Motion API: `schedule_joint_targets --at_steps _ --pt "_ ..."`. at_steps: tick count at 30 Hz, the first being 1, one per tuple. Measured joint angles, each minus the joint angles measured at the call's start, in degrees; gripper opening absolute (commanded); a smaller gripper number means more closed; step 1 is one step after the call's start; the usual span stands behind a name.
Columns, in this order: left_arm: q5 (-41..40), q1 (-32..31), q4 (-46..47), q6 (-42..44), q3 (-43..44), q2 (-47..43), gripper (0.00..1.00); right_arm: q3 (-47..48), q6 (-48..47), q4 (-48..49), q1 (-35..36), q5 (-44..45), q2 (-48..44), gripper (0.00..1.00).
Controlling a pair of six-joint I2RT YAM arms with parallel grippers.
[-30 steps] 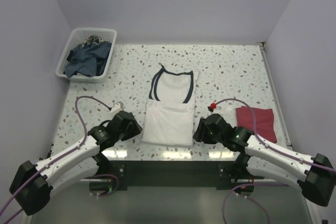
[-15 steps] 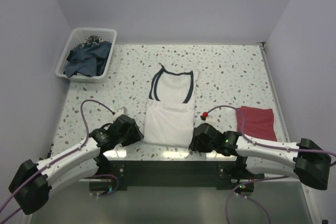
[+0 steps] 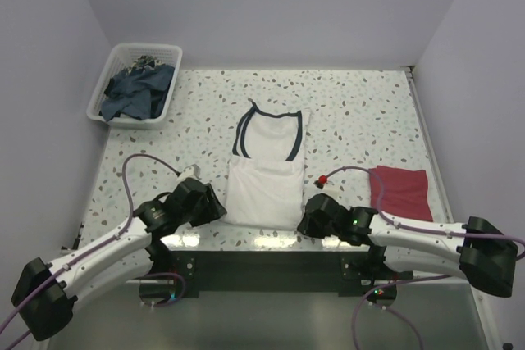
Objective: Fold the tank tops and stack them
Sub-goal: Fold the tank top
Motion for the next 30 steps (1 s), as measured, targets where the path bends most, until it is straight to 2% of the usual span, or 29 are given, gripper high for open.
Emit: schedule_joint_targets --at_steps 6,14,30 --pt "2.0 -0.3 1.3 0.3 0.0 3.1 0.53 0.0 0.0 -3.7 0.0 0.2 -4.7 0.41" --pt "3.3 -0.8 4.2 -0.3 -2.2 5.6 0.5 2.1 -0.2 -7.3 0.3 0.5 -7.0 0.42" --pt "1.6 -3.6 8.9 -3.4 -2.1 10.4 0.36 3.1 -0.4 -3.8 1.1 0.6 2.1 0.41"
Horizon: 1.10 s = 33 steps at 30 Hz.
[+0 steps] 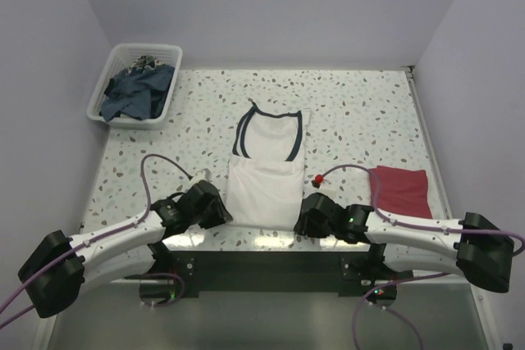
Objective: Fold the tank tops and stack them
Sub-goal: Fold the tank top
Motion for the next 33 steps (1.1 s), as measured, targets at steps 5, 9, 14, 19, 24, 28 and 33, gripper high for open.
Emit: schedule_joint_targets --at_steps 5,9,14,19,24,28,33 --pt "-0.5 -2.2 2.3 -0.9 0.9 3.5 0.25 0.0 0.0 0.9 0.3 0.0 0.4 0.41" --pt "-1.1 -2.8 2.6 -1.5 1.3 4.7 0.17 0.0 0.2 1.1 0.3 0.0 0.5 0.4" --pt "-1.4 -3.1 2.5 -1.7 1.4 4.9 0.02 0.0 0.4 2.2 0.4 0.1 1.3 0.34" --pt "-1.5 -3.1 2.3 -0.7 1.8 4.7 0.0 0.0 -0.2 2.7 0.6 1.3 2.4 0.04" --pt "-1.3 -3.4 1.2 0.7 1.9 4.1 0.0 1.6 -2.3 1.7 1.2 2.5 2.6 0.0" --pt "-1.3 -5.5 -0.6 0.6 1.9 2.9 0.0 3.4 -3.5 -0.5 5.8 5.0 1.0 0.0" --pt "-1.6 -11.5 -6.3 -1.8 1.9 -0.6 0.0 4.9 -1.7 -4.7 17.6 9.8 -1.3 0.0"
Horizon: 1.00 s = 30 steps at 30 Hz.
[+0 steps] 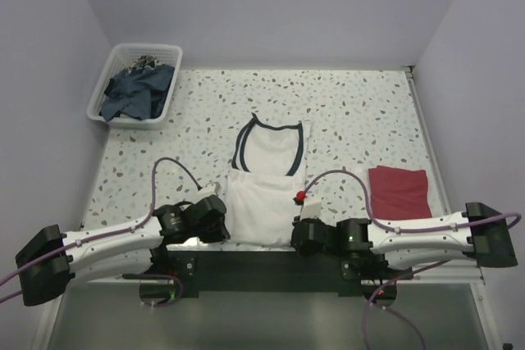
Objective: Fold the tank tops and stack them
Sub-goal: Fold the tank top
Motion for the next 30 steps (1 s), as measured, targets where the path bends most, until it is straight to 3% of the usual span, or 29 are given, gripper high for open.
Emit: schedule_joint_targets --at_steps 5,11,16,24,30 --pt "-1.0 -7.5 -7.0 -4.2 1.1 -3.6 0.0 4.1 3.8 -6.3 10.5 4.3 1.2 0.0" --pt "-6.9 -8.3 -14.0 -5.4 13.3 -3.0 0.0 13.1 4.7 -15.0 10.6 10.9 0.9 0.0" --pt "-10.0 -2.8 -12.1 -1.0 23.5 4.6 0.0 20.6 0.0 -17.4 2.1 12.7 0.5 0.0" --pt "-8.5 11.7 -5.2 7.5 29.6 12.4 0.0 24.3 -11.6 -16.3 -16.1 9.3 1.6 0.0" --pt "-6.0 17.9 1.3 11.0 36.3 18.9 0.0 27.5 -18.5 -12.2 -26.2 3.6 6.3 0.0"
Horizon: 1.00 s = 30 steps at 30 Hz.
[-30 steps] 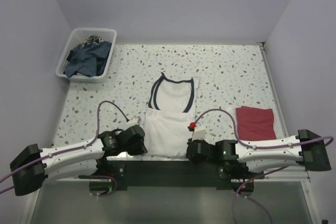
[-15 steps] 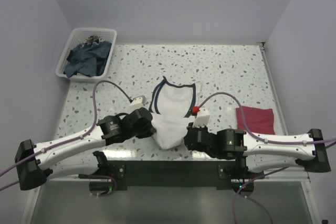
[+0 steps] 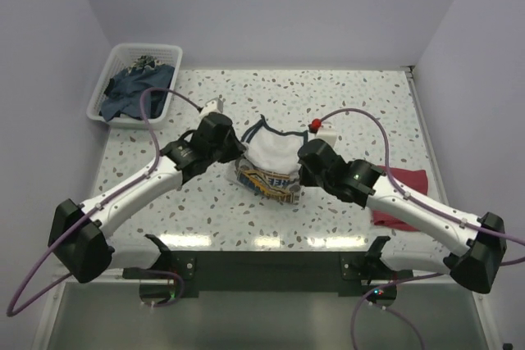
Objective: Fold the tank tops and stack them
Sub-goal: Fold the tank top
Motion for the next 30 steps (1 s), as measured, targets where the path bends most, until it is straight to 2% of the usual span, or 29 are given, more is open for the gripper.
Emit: schedule_joint_targets --at_steps 9,14,15,17,18,20,21,25,30 --pt "5.3 6.8 8.1 3.2 9.6 13.7 0.0 5.3 -7.6 6.1 -18.2 -11.7 9.1 0.0" --pt "9.3 9.9 13.1 5.0 18.8 24.3 0.0 9.7 -9.7 10.6 -27.5 -17.5 16.6 0.0" --pt "10.3 10.4 14.3 5.5 21.1 26.9 0.11 10.4 -10.0 11.6 -29.0 -18.7 18.3 0.0" --pt "11.9 11.4 17.3 6.2 24.7 31.7 0.27 11.9 -10.5 13.0 -32.1 -20.7 22.3 0.08" --pt "13.0 11.9 19.3 6.7 26.3 34.4 0.41 12.9 -10.6 13.7 -33.3 -21.7 24.6 0.29" --pt "15.4 12.9 23.4 7.5 29.0 40.0 0.49 14.3 -10.9 15.7 -35.4 -23.1 29.0 0.43" --pt "16.9 13.4 25.6 7.5 29.9 42.7 0.57 14.6 -11.0 16.7 -36.2 -23.4 31.0 0.52" --pt "21.5 15.5 31.3 7.3 28.7 48.3 0.63 16.2 -11.9 17.1 -37.5 -23.4 36.2 0.58" --pt "21.8 17.2 33.7 7.7 24.7 44.9 0.6 17.5 -12.6 17.0 -36.6 -21.7 34.9 0.56"
